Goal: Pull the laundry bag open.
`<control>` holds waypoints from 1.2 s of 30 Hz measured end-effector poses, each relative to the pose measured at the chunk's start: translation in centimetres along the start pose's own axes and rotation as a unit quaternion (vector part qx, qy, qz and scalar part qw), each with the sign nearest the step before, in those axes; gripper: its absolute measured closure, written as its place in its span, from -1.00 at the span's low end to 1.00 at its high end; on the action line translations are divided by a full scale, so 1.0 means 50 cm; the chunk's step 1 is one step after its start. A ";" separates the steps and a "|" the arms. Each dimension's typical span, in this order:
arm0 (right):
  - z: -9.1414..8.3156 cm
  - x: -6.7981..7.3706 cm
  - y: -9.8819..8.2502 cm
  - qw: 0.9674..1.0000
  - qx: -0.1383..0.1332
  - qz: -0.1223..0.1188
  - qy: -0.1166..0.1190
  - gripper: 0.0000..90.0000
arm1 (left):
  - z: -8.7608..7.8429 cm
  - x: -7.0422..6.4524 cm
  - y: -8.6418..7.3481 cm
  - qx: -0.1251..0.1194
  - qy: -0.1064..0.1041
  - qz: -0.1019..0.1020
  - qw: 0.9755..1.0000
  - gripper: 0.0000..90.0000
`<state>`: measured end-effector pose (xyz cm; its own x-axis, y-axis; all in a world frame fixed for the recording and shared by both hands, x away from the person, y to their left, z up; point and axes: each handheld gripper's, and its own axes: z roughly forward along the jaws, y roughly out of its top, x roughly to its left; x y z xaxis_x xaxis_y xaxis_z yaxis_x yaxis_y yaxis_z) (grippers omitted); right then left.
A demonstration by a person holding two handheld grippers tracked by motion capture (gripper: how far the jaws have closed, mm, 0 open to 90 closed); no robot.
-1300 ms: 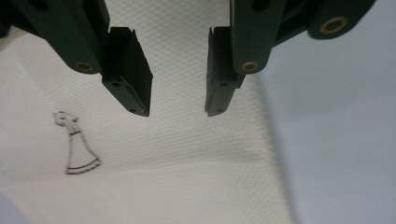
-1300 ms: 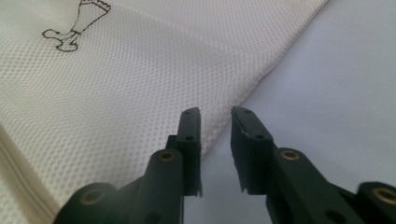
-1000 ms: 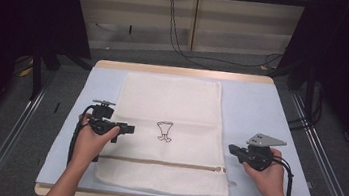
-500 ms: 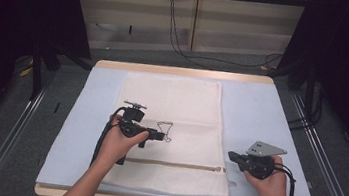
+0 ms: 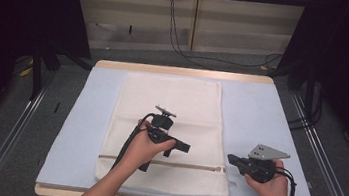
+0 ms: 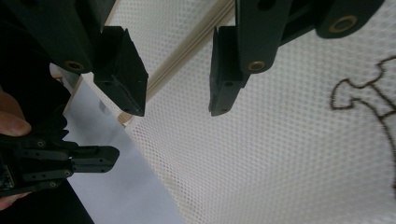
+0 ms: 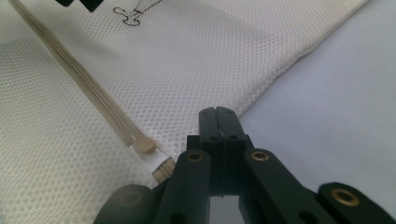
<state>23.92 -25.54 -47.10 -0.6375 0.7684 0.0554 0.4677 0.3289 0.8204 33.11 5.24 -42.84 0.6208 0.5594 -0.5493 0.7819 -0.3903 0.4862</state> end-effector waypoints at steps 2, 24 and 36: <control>0.000 0.003 -0.001 1.000 0.000 0.004 0.006 1.00 | 0.008 -0.003 0.000 0.001 -0.002 -0.003 1.000 0.26; 0.023 0.043 0.001 0.998 0.025 0.004 0.051 1.00 | 0.035 -0.022 -0.005 0.019 -0.026 -0.006 0.999 0.24; 0.027 0.039 -0.001 0.998 0.024 0.012 0.053 1.00 | 0.079 -0.031 -0.012 0.048 -0.061 -0.017 0.997 0.25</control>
<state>23.49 -23.31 -47.79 -0.6861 0.7144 0.1371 0.5109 0.3391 0.7899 31.89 1.70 -44.97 0.5923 0.4824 -0.6454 0.8004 -0.4440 0.4027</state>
